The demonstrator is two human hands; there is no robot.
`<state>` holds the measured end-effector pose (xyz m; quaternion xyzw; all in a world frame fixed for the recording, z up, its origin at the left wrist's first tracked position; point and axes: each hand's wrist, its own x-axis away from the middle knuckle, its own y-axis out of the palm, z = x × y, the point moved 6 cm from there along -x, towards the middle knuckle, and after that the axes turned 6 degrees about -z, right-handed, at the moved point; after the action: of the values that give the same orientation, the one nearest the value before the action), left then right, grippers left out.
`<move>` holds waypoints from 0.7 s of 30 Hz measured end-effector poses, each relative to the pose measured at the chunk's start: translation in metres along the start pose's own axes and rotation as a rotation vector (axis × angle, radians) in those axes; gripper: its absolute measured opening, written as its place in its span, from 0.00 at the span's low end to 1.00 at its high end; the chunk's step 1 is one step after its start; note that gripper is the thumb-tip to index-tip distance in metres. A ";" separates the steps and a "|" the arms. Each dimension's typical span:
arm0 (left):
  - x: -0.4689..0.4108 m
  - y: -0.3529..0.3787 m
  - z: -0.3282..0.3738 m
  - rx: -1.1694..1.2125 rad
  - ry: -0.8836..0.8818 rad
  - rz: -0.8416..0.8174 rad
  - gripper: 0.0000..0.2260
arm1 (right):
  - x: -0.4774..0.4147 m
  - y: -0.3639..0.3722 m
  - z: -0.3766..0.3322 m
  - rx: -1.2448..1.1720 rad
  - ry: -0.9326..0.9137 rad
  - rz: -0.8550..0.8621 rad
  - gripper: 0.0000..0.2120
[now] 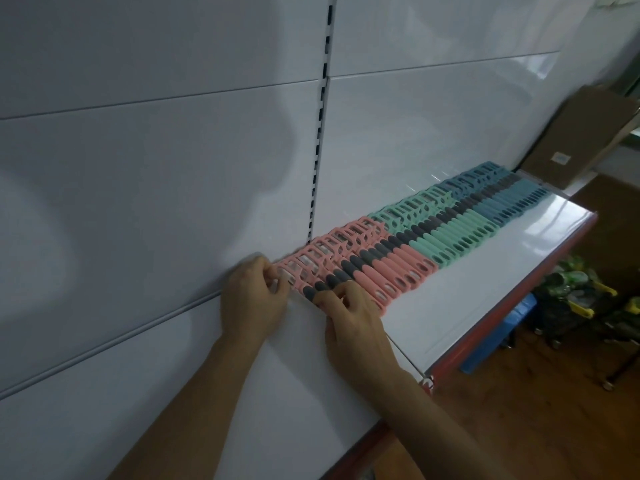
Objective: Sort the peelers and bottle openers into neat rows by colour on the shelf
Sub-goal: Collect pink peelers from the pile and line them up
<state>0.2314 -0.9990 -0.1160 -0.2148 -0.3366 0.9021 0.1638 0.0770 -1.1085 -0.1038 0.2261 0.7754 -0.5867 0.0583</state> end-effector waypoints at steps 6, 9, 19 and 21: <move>0.001 0.004 0.002 -0.026 0.084 -0.039 0.10 | 0.003 -0.008 0.004 -0.038 0.010 0.022 0.08; 0.002 0.004 0.003 -0.021 0.092 -0.036 0.10 | 0.002 -0.020 0.023 -0.056 0.117 0.030 0.12; 0.015 0.016 0.021 -0.125 0.120 -0.072 0.17 | 0.014 -0.019 0.039 -0.036 0.171 -0.015 0.25; 0.013 0.016 0.020 -0.111 0.106 -0.072 0.16 | 0.013 -0.016 0.039 -0.045 0.165 -0.018 0.22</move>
<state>0.2082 -1.0156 -0.1173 -0.2588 -0.3845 0.8629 0.2014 0.0519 -1.1444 -0.1065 0.2652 0.7927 -0.5488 -0.0061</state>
